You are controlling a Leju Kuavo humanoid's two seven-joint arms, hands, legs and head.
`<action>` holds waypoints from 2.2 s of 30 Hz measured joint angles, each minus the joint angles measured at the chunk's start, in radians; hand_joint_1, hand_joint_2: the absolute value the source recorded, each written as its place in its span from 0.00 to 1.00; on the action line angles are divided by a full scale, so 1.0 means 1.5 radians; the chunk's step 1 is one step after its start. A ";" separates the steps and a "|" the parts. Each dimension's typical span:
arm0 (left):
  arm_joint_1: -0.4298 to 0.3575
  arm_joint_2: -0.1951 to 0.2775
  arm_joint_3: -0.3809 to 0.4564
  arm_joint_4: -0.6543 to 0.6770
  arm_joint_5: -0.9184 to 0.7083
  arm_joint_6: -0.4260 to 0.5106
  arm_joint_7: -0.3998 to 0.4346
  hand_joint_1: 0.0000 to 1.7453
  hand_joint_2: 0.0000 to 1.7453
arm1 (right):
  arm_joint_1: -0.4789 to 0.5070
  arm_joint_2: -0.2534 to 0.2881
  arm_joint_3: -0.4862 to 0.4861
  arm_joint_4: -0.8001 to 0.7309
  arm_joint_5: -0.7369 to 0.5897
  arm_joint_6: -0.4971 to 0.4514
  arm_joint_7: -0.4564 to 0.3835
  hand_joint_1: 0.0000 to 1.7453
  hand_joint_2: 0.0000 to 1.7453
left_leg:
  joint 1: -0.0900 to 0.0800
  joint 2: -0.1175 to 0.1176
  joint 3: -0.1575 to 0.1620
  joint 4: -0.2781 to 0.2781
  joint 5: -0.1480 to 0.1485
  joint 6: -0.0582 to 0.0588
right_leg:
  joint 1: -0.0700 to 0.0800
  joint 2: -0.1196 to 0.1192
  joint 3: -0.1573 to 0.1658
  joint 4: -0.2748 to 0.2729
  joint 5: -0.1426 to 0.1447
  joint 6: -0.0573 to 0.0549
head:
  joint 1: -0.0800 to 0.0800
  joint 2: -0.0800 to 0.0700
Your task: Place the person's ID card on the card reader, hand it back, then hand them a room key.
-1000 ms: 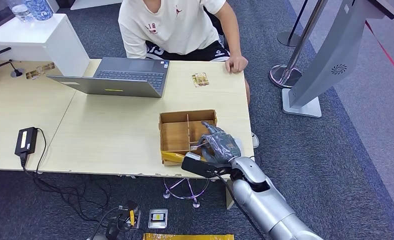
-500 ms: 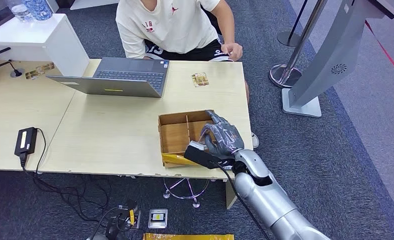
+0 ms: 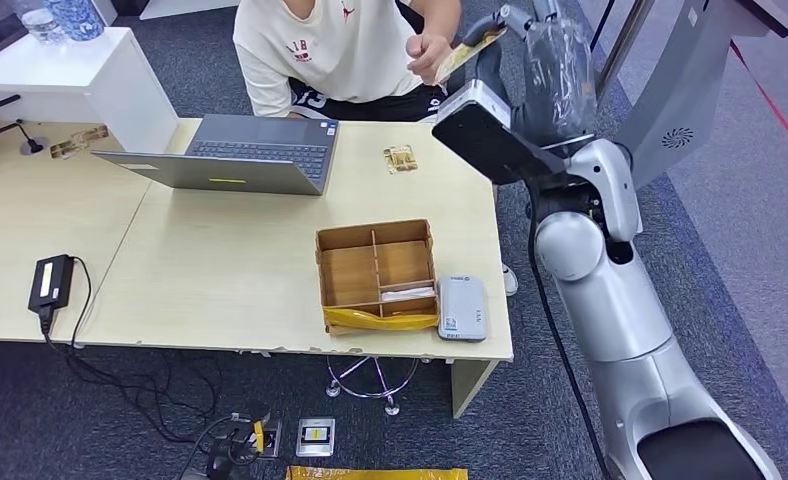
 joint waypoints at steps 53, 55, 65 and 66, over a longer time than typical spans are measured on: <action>-0.005 -0.018 0.000 -0.001 0.019 0.002 0.053 0.00 1.00 | -0.179 -0.003 0.047 0.581 0.305 -0.126 0.029 0.00 1.00 | 0.000 -0.002 -0.001 0.000 0.000 0.000 | 0.000 -0.001 0.000 0.000 0.000 0.000 | 0.000 0.000; -0.003 -0.017 0.000 -0.001 0.021 0.002 0.053 0.00 1.00 | -0.180 -0.003 0.047 0.583 0.299 -0.134 0.021 0.00 1.00 | 0.000 -0.002 -0.001 0.000 0.000 0.000 | 0.000 -0.001 0.000 0.000 0.000 0.000 | 0.000 0.000; 0.014 -0.014 0.000 0.000 0.036 0.010 0.034 0.00 1.00 | -0.151 -0.045 0.043 0.588 0.249 -0.168 -0.037 0.00 1.00 | 0.000 -0.002 0.000 0.000 0.000 0.000 | 0.000 -0.001 0.000 -0.001 0.000 0.000 | 0.000 0.000; 0.016 -0.014 0.000 0.000 0.037 0.011 0.031 0.00 1.00 | -0.141 -0.054 0.041 0.588 0.239 -0.168 -0.038 0.00 1.00 | 0.000 -0.002 0.000 0.000 0.000 0.000 | 0.000 -0.001 0.000 -0.001 0.000 0.000 | 0.000 0.000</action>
